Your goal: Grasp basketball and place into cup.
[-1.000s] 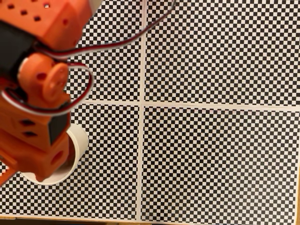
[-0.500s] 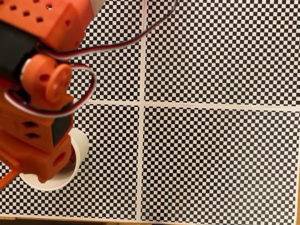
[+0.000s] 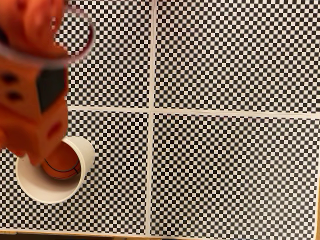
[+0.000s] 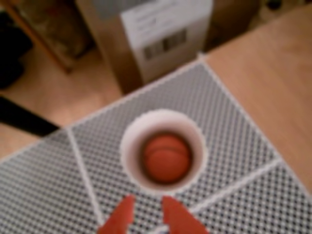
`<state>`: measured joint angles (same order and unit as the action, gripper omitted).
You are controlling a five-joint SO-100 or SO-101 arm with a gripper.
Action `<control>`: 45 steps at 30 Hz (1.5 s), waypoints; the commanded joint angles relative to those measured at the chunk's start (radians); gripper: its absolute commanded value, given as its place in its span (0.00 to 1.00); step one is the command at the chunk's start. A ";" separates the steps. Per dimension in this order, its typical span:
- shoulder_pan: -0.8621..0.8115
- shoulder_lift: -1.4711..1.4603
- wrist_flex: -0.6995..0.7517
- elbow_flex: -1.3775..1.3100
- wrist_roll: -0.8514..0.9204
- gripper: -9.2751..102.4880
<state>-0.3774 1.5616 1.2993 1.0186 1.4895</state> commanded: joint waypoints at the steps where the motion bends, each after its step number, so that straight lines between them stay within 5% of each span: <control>1: -0.003 0.132 -0.005 0.060 0.014 0.08; 26: 0.055 0.844 -0.667 1.169 0.299 0.08; 45: 0.341 1.200 -0.851 1.632 0.238 0.08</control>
<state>-0.0568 2.6891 0.4740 2.5786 1.7303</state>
